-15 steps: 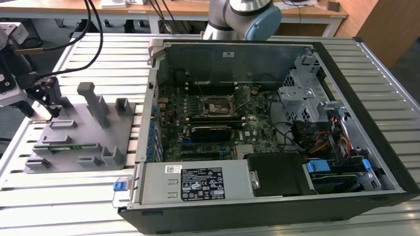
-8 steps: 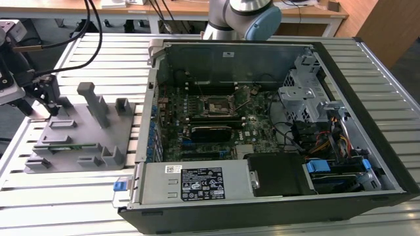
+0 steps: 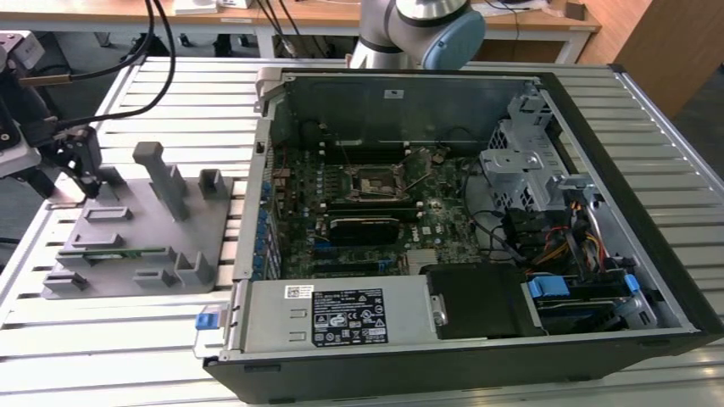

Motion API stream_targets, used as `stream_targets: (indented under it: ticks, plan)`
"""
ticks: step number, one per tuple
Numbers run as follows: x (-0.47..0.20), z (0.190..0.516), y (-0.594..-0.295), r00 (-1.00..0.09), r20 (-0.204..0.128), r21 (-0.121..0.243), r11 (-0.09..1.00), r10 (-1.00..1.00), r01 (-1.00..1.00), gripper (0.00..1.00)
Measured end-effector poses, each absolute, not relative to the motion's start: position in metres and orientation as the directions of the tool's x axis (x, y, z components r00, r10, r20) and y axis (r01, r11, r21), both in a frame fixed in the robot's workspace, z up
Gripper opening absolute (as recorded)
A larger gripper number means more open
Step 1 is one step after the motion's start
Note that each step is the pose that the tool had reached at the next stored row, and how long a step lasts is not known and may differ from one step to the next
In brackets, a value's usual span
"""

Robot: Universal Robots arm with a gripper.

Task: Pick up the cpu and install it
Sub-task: 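Pick up the cpu and move it towards the insertion slot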

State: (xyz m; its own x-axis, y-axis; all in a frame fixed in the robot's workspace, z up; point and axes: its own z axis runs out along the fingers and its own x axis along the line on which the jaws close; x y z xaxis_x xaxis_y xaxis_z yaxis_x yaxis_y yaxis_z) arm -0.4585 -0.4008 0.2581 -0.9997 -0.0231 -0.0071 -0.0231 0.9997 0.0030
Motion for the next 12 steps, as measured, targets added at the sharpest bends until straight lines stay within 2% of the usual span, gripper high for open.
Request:
stream_targets:
  ticks: [12]
  plan:
    - [-0.4586,0.2628,-0.4007,-1.0,-0.007,0.003,1.0,-0.023,-0.023,0.54]
